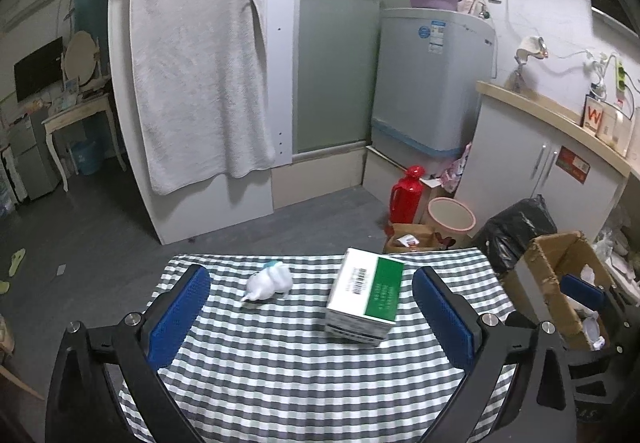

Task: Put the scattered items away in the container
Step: 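Move both open grippers back over the medicine box and plush toy, then grasp the white plush toy with the left gripper while the right gripper grasps the green-white medicine box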

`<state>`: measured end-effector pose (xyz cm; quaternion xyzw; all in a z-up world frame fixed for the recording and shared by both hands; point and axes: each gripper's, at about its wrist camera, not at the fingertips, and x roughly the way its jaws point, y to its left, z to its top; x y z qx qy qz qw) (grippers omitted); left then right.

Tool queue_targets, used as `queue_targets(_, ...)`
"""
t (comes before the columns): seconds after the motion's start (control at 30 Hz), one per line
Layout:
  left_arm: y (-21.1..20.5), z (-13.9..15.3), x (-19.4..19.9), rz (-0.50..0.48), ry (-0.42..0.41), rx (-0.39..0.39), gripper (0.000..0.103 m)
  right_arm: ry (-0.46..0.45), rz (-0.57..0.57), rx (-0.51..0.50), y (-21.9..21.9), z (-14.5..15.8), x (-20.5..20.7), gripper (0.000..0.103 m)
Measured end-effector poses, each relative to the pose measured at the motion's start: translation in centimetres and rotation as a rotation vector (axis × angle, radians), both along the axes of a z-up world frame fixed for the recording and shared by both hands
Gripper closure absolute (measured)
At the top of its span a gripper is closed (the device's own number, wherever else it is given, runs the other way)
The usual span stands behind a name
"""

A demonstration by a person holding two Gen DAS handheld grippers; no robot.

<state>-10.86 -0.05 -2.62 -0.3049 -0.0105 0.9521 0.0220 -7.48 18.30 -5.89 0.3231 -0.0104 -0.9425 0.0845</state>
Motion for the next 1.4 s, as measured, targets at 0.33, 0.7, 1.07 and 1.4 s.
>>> queue_targets(0.33,-2.7,-2.4,-2.2,0.046,-0.038,-0.019,0.0,-0.042,0.048,0.016,-2.5,-2.3,-2.1,0.0)
queue_targets(0.7,-4.2,-6.4,-5.5,0.064,-0.111,-0.017,0.0,-0.089,0.082,0.031,-5.2,-5.0,-4.6,0.0)
queue_targets(1.07,-5.5,-10.3,-9.5,0.077,-0.179,-0.016,0.0,-0.129,0.094,0.036,-7.3,-7.3,-7.8,0.0)
queue_targets(1.4,-5.5,-13.1,-12.9,0.068,-0.205,-0.024,0.0,-0.148,0.091,0.058,-9.4,-9.1,-10.0,0.0)
